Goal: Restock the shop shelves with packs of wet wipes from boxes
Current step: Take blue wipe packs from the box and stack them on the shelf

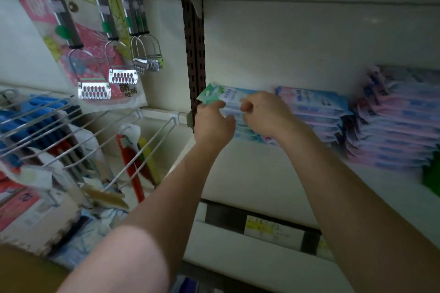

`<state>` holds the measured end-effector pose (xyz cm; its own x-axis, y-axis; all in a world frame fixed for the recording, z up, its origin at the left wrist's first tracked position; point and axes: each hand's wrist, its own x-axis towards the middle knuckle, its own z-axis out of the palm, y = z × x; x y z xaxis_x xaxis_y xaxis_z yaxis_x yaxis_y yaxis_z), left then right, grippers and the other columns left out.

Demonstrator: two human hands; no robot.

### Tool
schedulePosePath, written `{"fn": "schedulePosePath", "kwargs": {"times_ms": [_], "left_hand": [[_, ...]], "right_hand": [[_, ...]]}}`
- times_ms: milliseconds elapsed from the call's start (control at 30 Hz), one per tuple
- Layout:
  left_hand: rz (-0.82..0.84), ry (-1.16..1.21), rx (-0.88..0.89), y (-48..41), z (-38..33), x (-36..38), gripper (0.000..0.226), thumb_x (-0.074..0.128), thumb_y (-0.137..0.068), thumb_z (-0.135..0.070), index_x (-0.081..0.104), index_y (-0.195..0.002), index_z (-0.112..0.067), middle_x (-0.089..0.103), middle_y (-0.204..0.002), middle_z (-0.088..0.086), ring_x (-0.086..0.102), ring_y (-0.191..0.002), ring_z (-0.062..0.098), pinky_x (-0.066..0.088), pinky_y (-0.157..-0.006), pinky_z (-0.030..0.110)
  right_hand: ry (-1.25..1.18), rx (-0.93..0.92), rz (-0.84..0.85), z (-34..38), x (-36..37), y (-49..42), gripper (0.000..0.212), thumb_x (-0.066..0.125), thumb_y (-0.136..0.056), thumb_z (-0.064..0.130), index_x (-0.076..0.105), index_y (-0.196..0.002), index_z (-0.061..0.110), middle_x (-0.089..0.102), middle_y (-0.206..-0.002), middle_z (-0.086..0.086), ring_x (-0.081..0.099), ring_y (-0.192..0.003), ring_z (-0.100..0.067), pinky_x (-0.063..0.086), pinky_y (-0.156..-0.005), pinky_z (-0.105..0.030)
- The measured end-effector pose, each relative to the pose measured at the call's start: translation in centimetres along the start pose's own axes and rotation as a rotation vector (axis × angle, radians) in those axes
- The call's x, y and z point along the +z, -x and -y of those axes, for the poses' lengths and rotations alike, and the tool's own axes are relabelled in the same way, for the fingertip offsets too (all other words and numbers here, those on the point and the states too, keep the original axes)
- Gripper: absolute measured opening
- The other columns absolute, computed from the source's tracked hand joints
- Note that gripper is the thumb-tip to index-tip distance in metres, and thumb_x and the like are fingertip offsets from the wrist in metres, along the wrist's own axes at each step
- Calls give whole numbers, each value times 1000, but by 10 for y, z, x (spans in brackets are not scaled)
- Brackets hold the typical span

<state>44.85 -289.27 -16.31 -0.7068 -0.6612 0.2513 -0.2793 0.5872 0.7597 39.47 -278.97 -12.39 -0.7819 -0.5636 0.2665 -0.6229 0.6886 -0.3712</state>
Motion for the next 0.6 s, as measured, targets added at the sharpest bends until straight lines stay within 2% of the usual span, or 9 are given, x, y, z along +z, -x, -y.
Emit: {"fn": "schedulePosePath", "kwargs": {"times_ms": [67,100,167,267,367,467,600], "left_hand": [[-1,423,-251,24,-5,-6,35,61,-90,-14,60,-125,-12,62,-91,1,57,-73,11,51,-70,25],[8,551,-345,36,-5,-8,32,61,-90,-12,61,-122,-11,58,-82,-2,53,-66,8,49,-66,24],[49,682,-448,63,-5,-12,25,61,-90,-11,63,-115,-13,58,-79,-1,52,-65,10,50,-70,28],[113,806,-519,97,-5,-20,19,58,-92,-10,62,-109,-15,58,-81,2,53,-71,14,50,-68,27],[195,870,-556,120,-5,-25,17,57,-93,-10,63,-108,-14,59,-85,3,55,-76,15,50,-66,25],[281,892,-558,137,-6,-27,14,56,-94,-10,64,-105,-13,59,-82,2,55,-73,14,49,-65,25],[427,866,-517,164,-3,-29,19,53,-94,-6,66,-107,-11,57,-76,0,52,-64,12,46,-58,23]], "right_hand": [[-120,66,-7,-1,3,25,23,57,-89,12,69,-108,16,66,-116,-6,61,-107,-25,47,-88,-29],[-178,94,-12,-2,5,39,22,58,-88,13,69,-108,16,67,-112,-6,62,-103,-24,48,-87,-29],[-290,158,-10,-2,11,68,19,60,-89,16,69,-105,17,69,-105,-4,65,-96,-23,51,-87,-33],[-377,248,-9,0,18,110,16,60,-90,19,69,-103,19,68,-101,-2,66,-88,-21,54,-86,-37],[-387,329,-6,2,19,145,14,58,-91,20,69,-99,19,69,-97,-1,66,-87,-20,54,-84,-34],[-359,398,-50,5,19,177,15,57,-89,19,72,-89,18,70,-88,-1,66,-83,-21,53,-76,-29],[-335,558,-113,12,22,213,16,55,-89,21,70,-85,17,70,-89,-5,66,-86,-26,53,-80,-35]]}}
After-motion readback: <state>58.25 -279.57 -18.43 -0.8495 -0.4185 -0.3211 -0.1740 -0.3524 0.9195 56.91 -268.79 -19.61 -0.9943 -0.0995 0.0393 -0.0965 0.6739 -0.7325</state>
